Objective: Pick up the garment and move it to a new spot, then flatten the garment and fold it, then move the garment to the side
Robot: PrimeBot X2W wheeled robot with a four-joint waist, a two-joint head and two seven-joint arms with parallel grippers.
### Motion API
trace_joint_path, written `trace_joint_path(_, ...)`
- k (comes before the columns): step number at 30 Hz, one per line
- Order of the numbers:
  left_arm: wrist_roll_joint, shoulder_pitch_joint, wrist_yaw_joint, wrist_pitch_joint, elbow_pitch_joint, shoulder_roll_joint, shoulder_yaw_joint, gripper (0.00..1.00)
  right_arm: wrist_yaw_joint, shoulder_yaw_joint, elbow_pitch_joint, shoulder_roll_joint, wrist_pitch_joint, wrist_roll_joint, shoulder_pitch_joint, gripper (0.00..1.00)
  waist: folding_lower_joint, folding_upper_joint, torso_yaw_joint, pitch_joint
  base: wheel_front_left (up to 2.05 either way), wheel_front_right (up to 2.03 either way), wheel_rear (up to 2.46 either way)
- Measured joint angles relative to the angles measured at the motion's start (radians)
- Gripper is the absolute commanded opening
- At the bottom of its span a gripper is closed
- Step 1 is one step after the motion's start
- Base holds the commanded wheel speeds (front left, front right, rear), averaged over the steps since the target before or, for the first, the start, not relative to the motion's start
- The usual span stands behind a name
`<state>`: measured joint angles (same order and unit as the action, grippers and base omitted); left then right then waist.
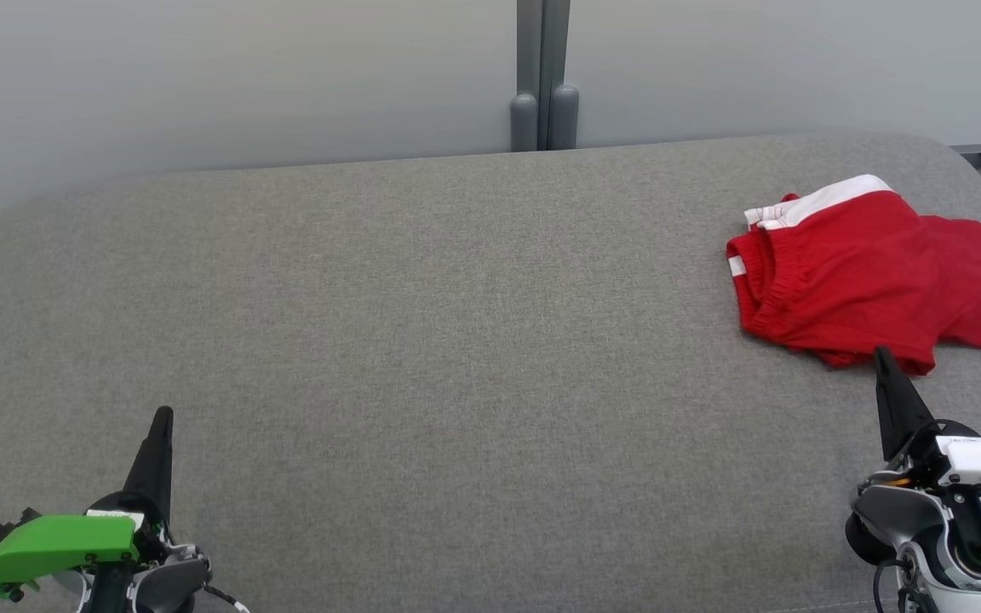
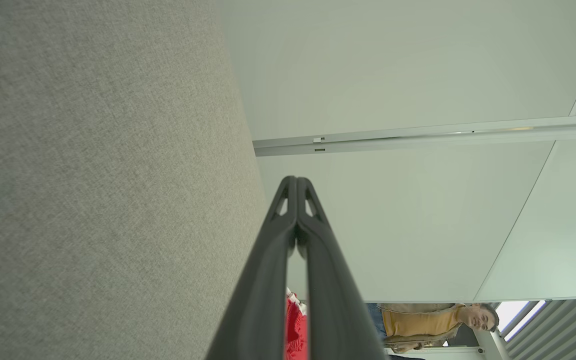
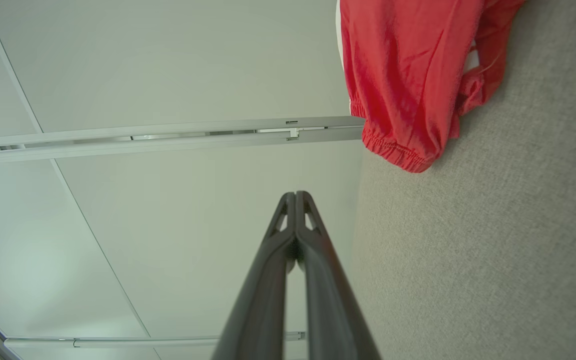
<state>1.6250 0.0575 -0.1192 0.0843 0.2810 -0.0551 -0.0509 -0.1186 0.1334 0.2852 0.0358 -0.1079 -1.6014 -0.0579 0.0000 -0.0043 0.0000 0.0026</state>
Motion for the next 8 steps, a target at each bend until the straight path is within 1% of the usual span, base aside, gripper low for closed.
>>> trace_joint_path(8, 0.0, 0.0, 0.0, 0.0, 0.0, 0.0, -0.001, 0.0, 0.0, 0.0, -0.001, 0.0, 0.0, 0.0, 0.0, 0.0, 0.0, 0.0, 0.0, 0.0, 0.0, 0.0, 0.0)
